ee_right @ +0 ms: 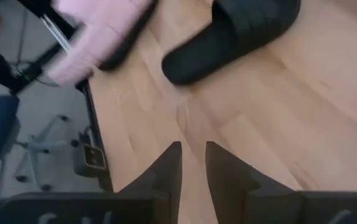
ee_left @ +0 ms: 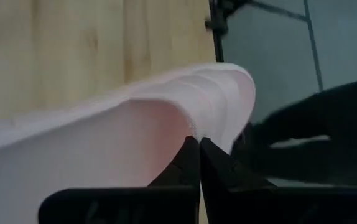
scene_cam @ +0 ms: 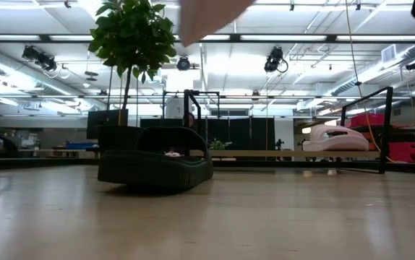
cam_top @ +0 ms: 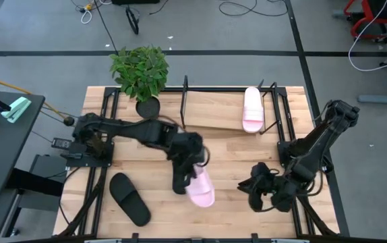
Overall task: Pick and place slides into the shelf
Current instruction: Put the pink slide on the shelf
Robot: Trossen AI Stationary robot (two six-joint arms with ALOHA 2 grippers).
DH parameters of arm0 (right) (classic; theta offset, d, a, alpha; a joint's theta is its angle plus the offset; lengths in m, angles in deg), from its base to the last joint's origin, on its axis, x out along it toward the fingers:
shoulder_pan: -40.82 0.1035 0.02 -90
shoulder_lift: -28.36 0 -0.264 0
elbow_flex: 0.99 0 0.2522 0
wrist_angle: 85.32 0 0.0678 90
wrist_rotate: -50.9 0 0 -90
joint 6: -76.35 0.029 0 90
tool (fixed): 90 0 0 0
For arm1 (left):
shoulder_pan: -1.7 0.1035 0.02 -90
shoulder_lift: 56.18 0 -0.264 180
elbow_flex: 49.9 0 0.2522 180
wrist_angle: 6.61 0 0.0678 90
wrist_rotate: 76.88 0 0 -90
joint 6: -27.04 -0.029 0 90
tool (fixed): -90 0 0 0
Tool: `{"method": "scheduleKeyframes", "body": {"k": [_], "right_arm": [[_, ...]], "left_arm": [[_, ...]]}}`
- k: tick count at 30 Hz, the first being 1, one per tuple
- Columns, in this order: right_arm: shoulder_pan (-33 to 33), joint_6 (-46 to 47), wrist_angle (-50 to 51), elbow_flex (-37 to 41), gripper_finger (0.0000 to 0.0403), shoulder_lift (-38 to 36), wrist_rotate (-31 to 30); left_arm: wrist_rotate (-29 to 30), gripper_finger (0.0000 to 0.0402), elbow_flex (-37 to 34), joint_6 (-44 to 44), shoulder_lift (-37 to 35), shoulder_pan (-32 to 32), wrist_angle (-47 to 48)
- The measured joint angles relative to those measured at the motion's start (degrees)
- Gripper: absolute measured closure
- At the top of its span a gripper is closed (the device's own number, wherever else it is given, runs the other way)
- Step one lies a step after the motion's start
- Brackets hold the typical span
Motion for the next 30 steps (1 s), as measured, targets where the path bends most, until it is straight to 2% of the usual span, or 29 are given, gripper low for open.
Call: {"method": "scheduleKeyframes", "body": {"k": [5,11,20,30], "right_arm": [[1.9,0.1,3.3,0.0,0.0334,-4.2,-4.8],[2.3,0.1,7.2,0.0,0.0355,-7.4,-6.2],[2.3,-1.9,8.2,0.0,0.0360,-8.6,-5.6],[-0.4,1.1,8.4,0.0,0.0361,-8.6,-6.7]], "left_arm": [[1.1,0.0401,7.8,-6.3,4.9,4.4,0.3],[1.1,0.0401,12.8,-15.4,9.0,9.0,0.2],[0.6,0.0401,12.7,-21.7,10.6,14.8,-0.3],[-0.2,0.0400,12.7,-35.3,11.6,20.6,-2.5]]}}
